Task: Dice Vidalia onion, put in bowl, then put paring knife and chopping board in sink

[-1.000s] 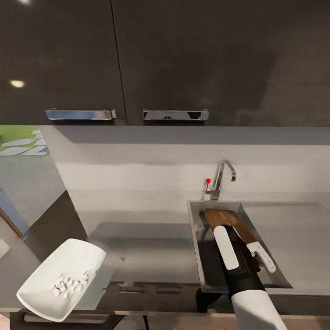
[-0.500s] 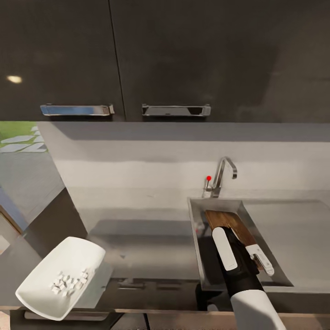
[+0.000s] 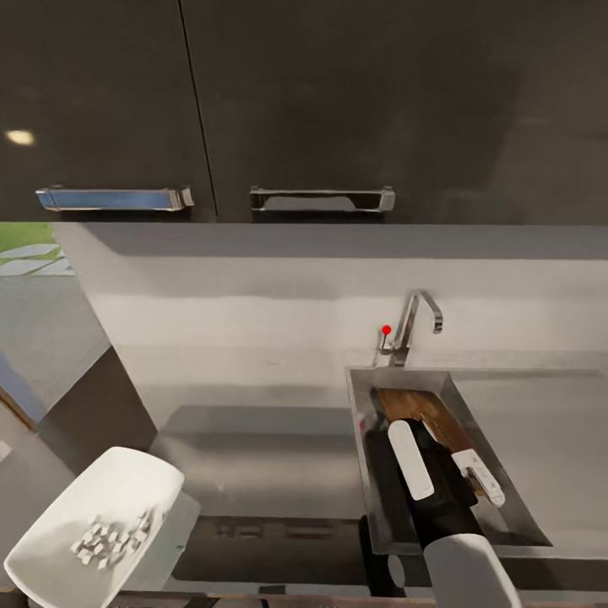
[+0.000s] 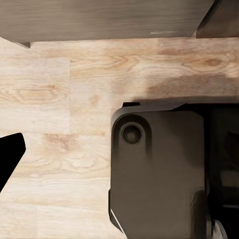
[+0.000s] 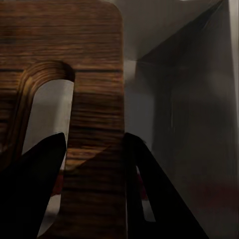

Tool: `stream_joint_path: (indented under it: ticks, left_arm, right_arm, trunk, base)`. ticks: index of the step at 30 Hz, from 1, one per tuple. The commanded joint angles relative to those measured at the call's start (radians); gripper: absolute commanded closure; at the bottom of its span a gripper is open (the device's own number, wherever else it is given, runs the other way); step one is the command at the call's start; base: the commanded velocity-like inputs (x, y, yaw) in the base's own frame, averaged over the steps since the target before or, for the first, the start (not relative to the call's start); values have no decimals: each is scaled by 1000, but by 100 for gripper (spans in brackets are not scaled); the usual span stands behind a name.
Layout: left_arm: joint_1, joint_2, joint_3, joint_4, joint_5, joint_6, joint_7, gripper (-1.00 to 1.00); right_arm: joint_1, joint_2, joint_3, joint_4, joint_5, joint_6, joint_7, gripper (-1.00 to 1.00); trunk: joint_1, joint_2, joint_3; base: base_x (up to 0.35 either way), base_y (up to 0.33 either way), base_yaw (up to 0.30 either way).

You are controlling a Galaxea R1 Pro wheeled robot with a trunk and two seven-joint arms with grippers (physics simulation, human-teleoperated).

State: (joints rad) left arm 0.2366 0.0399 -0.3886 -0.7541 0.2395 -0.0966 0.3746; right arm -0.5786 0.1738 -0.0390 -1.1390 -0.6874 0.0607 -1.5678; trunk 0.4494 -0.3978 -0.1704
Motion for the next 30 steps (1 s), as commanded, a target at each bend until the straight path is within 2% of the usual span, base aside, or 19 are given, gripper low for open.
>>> stream_joint_path:
  ticks: [1,8,30]
  left_arm:
    - [0,2,-7,-2,11,-4,7,-100]
    - [0,2,-7,-2,11,-5,7,-100]
    - [0,2,-7,-2,11,-5,7,-100]
  right_arm:
    - [-1,1,-1,7,-2,5,-3,100]
    - [-1,1,-1,55,12,-57,-3,100]
    - [-1,1,-2,105,11,-68,34,100]
  trunk:
    - [1,-2,-3]
    - [1,-2,-14]
    - [1,-2,-43]
  base:
    - [6,0,0]
    - [1,0,0]
    - [0,0,0]
